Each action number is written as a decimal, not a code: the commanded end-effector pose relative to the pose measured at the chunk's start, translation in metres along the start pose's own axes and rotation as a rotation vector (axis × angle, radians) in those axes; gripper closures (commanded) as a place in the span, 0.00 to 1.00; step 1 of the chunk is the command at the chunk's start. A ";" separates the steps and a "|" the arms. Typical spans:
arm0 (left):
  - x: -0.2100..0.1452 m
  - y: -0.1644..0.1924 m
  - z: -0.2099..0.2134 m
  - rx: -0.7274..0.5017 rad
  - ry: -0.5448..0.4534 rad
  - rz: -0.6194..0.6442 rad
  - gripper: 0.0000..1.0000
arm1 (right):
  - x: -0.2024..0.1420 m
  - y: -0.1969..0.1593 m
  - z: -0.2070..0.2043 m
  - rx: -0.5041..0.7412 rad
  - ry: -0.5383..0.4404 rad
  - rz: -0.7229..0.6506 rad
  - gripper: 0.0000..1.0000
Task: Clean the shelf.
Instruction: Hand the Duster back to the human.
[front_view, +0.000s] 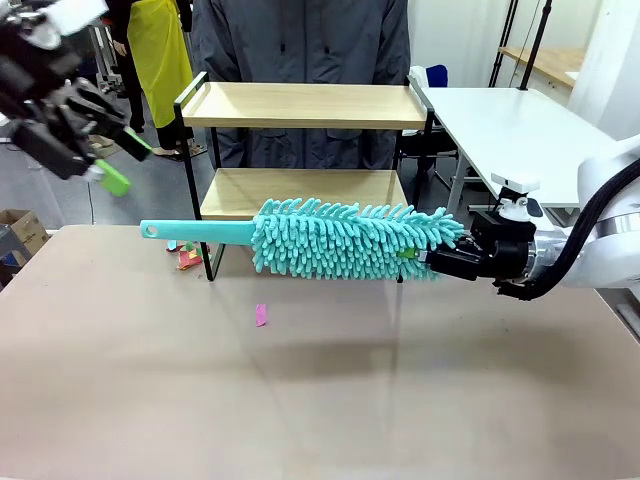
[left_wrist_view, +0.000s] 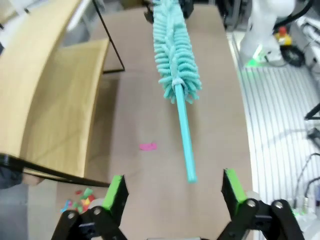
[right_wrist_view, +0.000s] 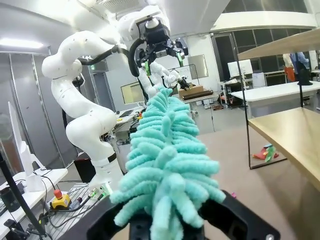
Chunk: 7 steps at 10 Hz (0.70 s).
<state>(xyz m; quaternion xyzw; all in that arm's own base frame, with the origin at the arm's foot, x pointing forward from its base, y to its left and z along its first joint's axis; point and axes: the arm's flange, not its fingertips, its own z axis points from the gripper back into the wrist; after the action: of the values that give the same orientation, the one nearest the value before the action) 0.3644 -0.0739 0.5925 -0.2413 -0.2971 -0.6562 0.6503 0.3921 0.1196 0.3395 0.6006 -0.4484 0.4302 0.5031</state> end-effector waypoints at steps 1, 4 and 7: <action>-0.043 -0.008 0.010 -0.006 -0.116 -0.002 0.00 | 0.000 0.000 0.000 0.000 0.000 0.000 0.83; -0.049 -0.005 0.021 0.012 -0.093 0.017 0.00 | 0.079 0.022 -0.009 -0.092 -0.052 0.184 0.83; -0.049 -0.005 0.021 0.012 -0.093 0.017 0.00 | 0.195 0.067 0.003 -0.319 -0.096 0.407 0.83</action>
<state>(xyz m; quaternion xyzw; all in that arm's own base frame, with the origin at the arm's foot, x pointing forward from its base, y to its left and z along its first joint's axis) 0.3579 -0.0245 0.5691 -0.2617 -0.3247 -0.6431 0.6422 0.3809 0.0931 0.5171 0.4828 -0.6166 0.4349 0.4445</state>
